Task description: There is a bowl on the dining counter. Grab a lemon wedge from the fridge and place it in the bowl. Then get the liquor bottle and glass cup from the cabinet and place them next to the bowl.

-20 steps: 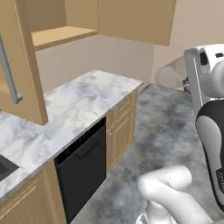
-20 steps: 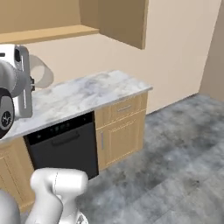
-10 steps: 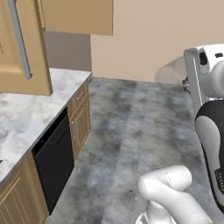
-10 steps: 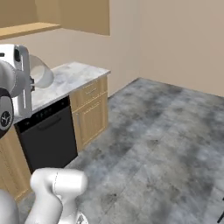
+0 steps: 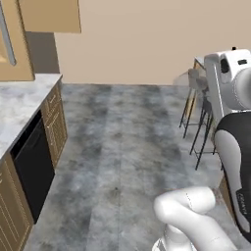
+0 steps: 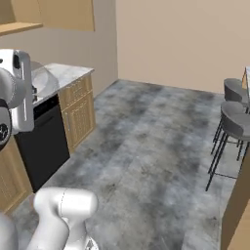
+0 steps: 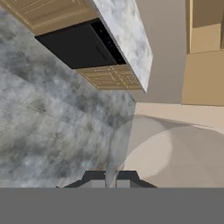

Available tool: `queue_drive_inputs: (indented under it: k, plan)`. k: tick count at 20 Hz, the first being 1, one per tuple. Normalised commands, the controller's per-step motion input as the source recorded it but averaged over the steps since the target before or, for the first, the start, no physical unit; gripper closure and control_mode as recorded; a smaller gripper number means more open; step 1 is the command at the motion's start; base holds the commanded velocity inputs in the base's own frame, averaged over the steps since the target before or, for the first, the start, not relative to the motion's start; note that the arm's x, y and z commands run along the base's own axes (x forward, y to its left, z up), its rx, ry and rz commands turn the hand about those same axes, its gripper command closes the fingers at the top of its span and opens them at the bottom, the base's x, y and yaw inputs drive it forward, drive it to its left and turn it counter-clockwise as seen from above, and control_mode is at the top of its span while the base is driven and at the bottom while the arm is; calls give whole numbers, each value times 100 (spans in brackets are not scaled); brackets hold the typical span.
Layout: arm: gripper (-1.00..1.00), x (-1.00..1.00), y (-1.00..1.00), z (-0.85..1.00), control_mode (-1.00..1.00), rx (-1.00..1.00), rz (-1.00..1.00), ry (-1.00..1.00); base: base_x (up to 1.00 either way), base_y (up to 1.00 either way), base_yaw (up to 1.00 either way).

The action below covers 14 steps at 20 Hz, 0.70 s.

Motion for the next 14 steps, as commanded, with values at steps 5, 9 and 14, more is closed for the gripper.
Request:
queue_drive_inputs:
  k: [5, 9, 14]
  plan:
    - [100, 0, 0, 0, 100, 0, 0, 0, -59, -93, -16]
    - [100, 0, 0, 0, 100, 0, 0, 0, -14, -100, -1]
    - [100, 0, 0, 0, 100, 0, 0, 0, 0, -100, 0]
